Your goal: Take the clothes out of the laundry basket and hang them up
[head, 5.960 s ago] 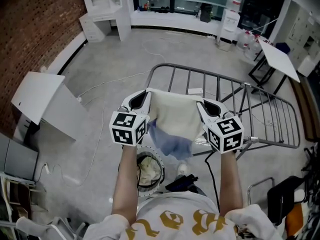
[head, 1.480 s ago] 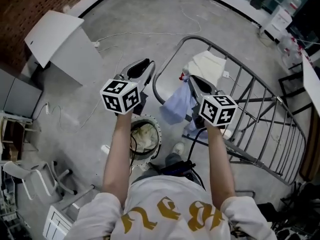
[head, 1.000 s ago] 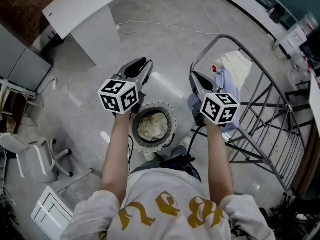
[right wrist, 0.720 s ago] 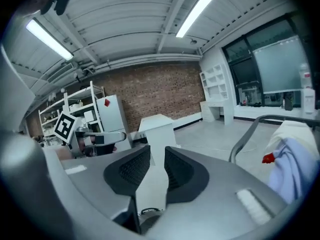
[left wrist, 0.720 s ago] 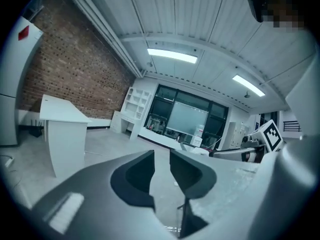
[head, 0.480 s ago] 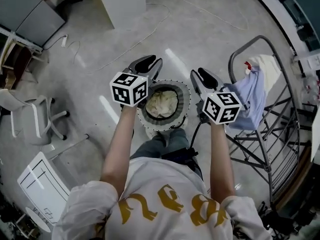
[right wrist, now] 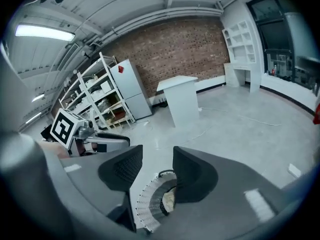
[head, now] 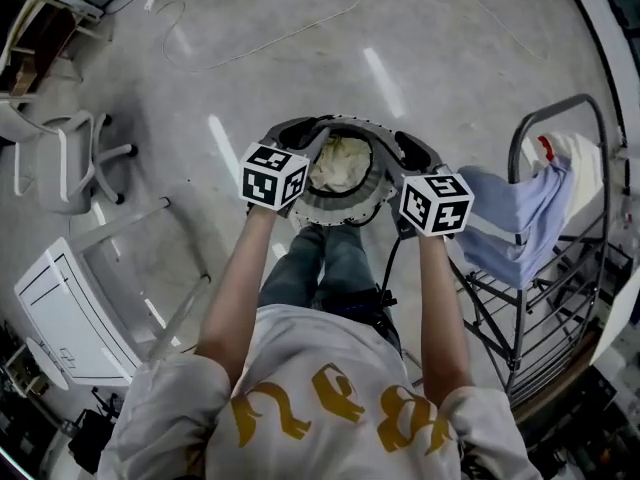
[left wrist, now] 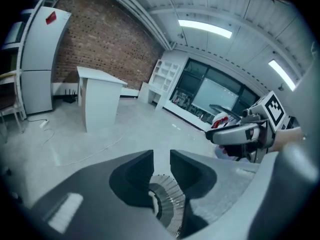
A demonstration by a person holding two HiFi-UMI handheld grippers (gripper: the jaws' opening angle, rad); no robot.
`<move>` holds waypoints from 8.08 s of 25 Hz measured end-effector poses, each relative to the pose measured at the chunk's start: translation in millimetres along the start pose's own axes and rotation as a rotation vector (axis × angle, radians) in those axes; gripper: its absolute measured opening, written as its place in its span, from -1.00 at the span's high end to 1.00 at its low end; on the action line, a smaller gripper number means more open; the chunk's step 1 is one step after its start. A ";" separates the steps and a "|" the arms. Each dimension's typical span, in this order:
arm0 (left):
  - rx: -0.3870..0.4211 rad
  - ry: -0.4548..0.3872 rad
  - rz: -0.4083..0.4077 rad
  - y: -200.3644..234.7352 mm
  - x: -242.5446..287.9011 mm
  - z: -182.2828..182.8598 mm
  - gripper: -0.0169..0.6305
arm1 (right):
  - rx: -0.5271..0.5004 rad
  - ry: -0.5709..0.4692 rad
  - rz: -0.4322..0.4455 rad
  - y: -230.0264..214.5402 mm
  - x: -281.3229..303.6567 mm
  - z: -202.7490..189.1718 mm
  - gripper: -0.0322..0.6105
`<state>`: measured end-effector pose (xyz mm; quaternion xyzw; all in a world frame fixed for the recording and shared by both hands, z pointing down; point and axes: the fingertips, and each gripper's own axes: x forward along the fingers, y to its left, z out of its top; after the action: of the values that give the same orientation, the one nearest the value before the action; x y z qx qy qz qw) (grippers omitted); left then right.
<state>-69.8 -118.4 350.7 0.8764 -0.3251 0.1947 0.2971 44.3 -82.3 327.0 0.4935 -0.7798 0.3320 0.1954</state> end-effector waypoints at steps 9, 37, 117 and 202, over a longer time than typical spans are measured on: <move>-0.098 0.140 0.031 2.5 37.0 -108.5 0.61 | -0.109 0.238 0.074 -24.4 53.2 -89.3 0.33; -0.237 0.529 0.162 74.1 156.5 -372.8 0.58 | 0.103 0.525 0.116 -98.5 193.0 -291.9 0.23; -0.054 0.918 0.049 143.5 311.1 -620.3 0.83 | -0.310 0.745 -0.196 -254.2 387.4 -521.6 -0.02; -0.092 0.495 0.022 80.6 133.7 -299.9 0.84 | 0.048 0.482 -0.157 -99.8 168.3 -295.0 0.54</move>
<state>-74.2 -34.2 678.2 0.7838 -0.2604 0.3918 0.4054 53.8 -9.5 673.3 0.4636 -0.6619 0.4423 0.3890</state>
